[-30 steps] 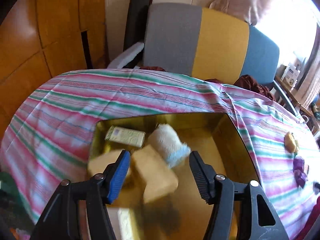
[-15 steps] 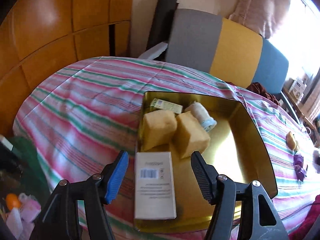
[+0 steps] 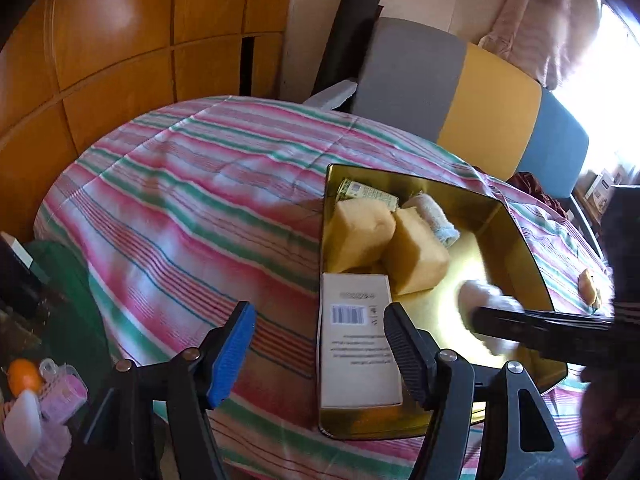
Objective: Organize objects
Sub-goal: 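Carry the white plastic ball into the gold tray and release it with the right tool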
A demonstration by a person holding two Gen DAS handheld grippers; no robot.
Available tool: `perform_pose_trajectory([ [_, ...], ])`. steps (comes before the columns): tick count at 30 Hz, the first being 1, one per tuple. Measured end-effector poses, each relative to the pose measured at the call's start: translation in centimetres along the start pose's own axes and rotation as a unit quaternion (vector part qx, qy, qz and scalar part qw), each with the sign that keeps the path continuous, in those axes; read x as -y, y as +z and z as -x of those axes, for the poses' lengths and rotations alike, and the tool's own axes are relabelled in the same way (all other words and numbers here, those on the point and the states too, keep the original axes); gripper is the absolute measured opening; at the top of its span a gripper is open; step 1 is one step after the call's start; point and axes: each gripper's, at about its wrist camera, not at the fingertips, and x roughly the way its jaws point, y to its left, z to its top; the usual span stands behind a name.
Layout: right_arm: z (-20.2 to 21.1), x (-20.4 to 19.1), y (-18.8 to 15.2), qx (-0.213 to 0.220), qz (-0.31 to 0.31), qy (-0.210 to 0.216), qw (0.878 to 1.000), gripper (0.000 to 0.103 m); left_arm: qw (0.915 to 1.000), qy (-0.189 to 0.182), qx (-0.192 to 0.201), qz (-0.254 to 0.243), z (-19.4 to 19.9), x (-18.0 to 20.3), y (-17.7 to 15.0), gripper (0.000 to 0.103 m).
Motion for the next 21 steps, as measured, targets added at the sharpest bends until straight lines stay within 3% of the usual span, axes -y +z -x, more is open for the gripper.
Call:
perform_pose_trajectory([
  [5,-2.0,-0.6,0.5,-0.005,-0.018,0.038,0.999,0.056,1.0000,0.001,0.001,0.008,-0.1,-0.4,-0.1,0.069],
  [11,0.0,0.2,-0.1,0.016,-0.014,0.021,1.000,0.057,1.0000,0.002,0.007,0.004,0.1,-0.2,0.0,0.070],
  [21,8.4,5.0,-3.4,0.097,-0.037,-0.027,0.994,0.057,0.9995,-0.017,0.006,-0.026,0.5,3.1,-0.4,0.070],
])
